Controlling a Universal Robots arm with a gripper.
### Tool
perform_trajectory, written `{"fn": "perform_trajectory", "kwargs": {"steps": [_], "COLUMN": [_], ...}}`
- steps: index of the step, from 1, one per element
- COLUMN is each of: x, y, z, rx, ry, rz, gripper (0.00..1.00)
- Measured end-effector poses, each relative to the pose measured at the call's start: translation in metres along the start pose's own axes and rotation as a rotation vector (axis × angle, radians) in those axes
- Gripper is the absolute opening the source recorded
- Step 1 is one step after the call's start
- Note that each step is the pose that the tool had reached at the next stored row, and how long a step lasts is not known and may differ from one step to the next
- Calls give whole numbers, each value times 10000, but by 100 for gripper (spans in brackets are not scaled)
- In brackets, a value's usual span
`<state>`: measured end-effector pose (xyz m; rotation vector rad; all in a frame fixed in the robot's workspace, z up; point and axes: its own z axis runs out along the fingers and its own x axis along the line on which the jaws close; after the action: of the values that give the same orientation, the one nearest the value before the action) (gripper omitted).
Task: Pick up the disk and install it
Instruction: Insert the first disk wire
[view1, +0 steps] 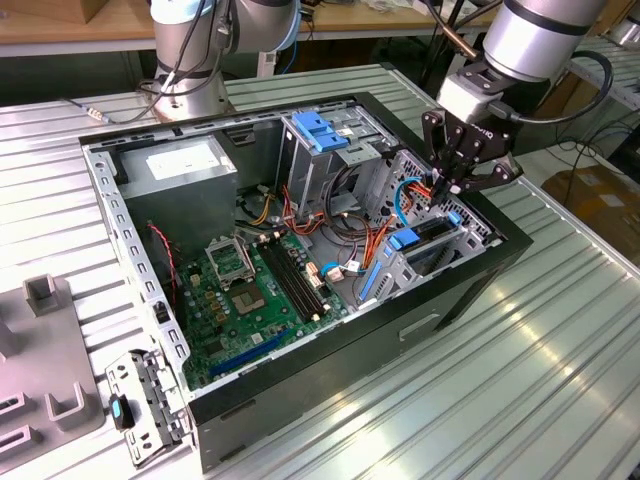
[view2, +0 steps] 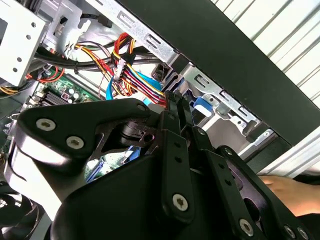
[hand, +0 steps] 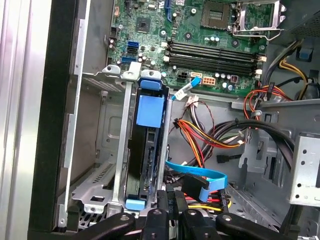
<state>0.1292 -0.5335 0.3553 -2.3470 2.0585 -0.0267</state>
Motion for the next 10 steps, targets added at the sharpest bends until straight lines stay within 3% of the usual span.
{"fn": "perform_trajectory", "kwargs": {"steps": [7,10], "x": [-3,-4], "y": [22,25], "z": [4,3], "rx": [0,1], "ry": [20,11], "rz": [741,773], "gripper": [17,17]}}
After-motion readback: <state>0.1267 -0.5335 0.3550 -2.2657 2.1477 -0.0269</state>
